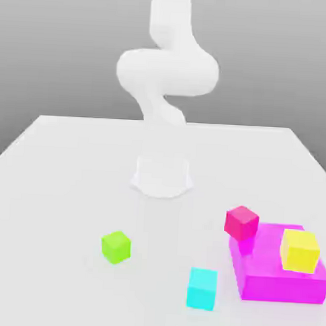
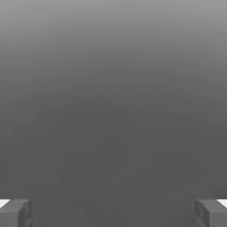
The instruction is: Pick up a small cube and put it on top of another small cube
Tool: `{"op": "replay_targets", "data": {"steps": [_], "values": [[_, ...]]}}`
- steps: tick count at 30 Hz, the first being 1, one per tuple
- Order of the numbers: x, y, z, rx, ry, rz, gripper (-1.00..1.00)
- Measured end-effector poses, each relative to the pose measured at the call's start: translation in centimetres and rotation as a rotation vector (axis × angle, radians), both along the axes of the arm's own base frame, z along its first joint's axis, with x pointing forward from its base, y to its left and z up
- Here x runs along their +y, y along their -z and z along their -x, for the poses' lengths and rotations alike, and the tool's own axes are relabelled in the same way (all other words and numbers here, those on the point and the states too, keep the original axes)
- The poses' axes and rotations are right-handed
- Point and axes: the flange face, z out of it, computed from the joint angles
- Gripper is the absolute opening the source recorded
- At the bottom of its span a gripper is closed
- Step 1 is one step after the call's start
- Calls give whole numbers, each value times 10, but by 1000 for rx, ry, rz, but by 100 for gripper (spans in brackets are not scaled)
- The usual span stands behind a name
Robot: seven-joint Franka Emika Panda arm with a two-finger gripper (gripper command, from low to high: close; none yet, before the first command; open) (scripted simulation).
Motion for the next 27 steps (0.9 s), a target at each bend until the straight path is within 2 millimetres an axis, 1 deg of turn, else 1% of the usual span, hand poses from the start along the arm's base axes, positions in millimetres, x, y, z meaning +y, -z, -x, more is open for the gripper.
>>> {"op": "replay_targets", "data": {"steps": [2,5,8,11,13,16,18,21,22,23,27], "values": [[8,41,-26,70,-82,86,0],[19,104,-54,171,-210,195,0],[28,168,-73,269,-352,285,0],[37,233,-81,364,-506,356,0],[43,276,-82,422,-615,392,0],[52,338,-75,502,-788,430,0],[61,377,-65,547,-914,446,0],[72,433,-44,602,-1103,452,0],[75,450,-36,617,-1165,448,0],[76,464,-32,623,-1195,444,0],[77,509,-29,628,-1222,439,0]]}}
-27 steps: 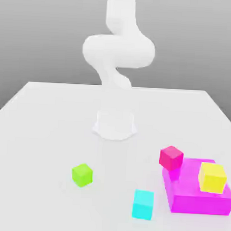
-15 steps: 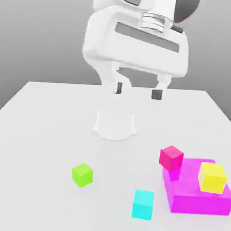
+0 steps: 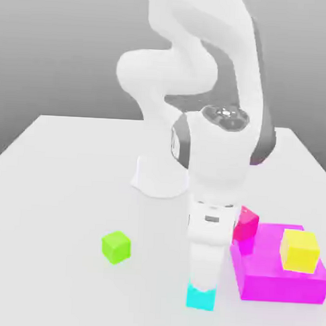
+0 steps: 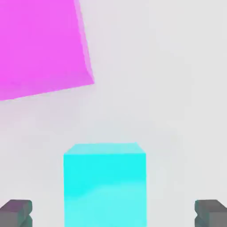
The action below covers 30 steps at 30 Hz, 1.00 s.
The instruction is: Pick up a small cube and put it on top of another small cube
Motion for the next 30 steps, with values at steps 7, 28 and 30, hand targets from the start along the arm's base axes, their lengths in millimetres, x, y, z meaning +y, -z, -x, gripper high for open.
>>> {"op": "replay_targets", "data": {"steps": [7,28,30], "values": [[0,20,2,5,-3,2,-100],[-127,-78,51,-24,708,84,-100],[-141,-82,62,-25,819,76,-100]]}}
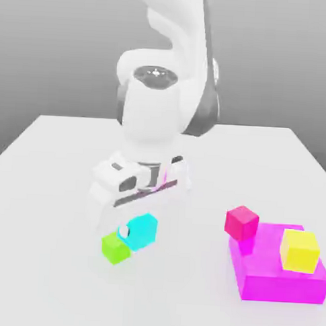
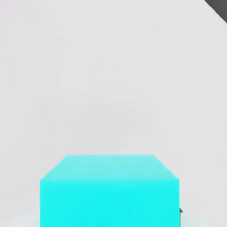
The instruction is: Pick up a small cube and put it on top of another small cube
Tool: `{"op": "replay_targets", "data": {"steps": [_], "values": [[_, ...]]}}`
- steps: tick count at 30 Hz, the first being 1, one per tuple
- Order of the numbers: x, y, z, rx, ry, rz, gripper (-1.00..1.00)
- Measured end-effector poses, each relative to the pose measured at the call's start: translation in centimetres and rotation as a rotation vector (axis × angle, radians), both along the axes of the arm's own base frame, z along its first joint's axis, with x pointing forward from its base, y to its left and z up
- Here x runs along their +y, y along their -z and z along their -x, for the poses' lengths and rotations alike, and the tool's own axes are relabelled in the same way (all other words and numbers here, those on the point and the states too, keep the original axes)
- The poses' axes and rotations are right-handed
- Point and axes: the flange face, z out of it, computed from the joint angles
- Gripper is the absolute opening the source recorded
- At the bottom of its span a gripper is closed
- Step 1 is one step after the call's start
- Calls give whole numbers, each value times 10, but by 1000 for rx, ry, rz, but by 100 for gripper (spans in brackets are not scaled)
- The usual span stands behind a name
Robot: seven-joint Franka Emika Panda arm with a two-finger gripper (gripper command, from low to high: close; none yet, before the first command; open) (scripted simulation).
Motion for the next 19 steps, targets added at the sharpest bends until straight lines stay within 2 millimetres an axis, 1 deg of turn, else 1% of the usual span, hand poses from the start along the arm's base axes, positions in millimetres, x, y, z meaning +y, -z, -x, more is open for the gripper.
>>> {"op": "replay_targets", "data": {"steps": [4,7,10,16,17,19], "values": [[-23,-6,24,-14,221,-28,-100],[-35,-7,42,-19,383,-63,-100],[-38,8,45,-19,427,-80,-100],[-38,52,46,-19,433,-80,-100],[-38,57,47,-19,435,-78,100],[-38,57,47,-19,433,-78,100]]}}
